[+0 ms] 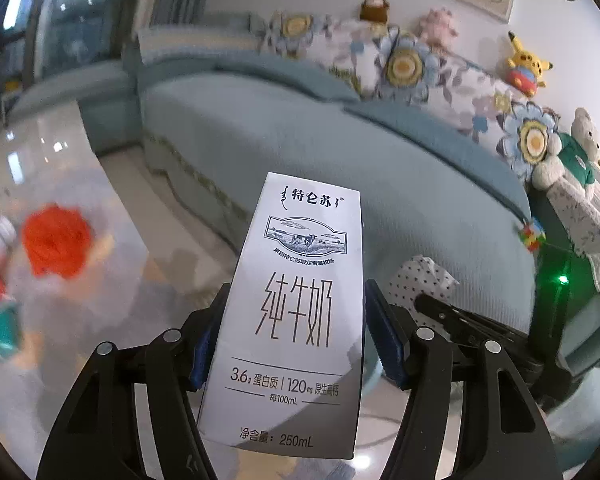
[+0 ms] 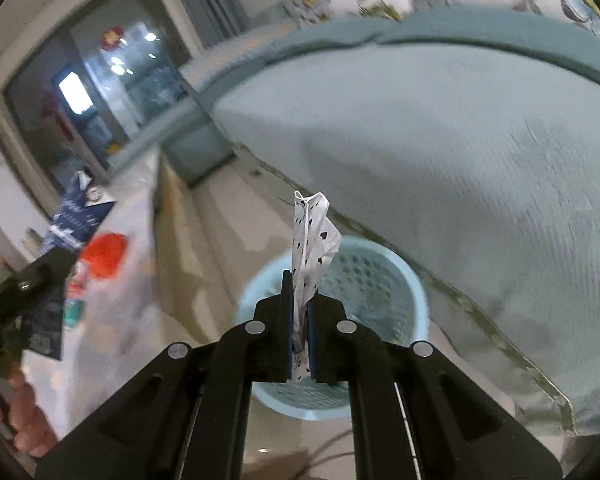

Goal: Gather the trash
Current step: 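Carry the carton and tissue to the wastebasket and release both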

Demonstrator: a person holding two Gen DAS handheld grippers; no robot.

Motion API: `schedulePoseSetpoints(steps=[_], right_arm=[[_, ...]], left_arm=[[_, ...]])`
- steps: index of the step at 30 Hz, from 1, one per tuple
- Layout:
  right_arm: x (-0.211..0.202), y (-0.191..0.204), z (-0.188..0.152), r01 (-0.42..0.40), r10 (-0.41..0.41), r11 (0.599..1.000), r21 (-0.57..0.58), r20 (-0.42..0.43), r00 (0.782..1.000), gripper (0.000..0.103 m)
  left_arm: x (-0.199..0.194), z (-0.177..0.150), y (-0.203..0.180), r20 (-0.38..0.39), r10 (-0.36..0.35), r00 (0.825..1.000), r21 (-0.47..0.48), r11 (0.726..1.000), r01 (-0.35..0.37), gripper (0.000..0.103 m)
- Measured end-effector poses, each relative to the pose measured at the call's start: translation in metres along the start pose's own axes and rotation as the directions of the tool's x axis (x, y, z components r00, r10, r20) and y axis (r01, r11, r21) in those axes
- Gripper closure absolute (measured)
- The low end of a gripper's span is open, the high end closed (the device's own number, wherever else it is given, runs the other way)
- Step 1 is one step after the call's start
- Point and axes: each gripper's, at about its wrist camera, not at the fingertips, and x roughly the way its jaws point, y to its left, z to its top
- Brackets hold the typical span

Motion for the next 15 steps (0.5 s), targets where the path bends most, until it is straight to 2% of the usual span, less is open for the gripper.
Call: schedulePoseSetpoints(steps=[6,15], right_arm=[[0.038,-0.013,-0.020,-0.003,0.010,0.999,0.047,-0.136,0.991,0.099],[0.046,-0.012,-0.022,0.025,-0.014,0.998,0.064,-0.174,0.985,0.096]], left_arm=[[0.027,-0.014,0.007,-0.083,-0.022,0.996,-0.012,1.000,0.021,0.041],[0.039,-0.021,0.018,-0.140,-0.030,0.990,-0.054,0.998,0.022,0.038]])
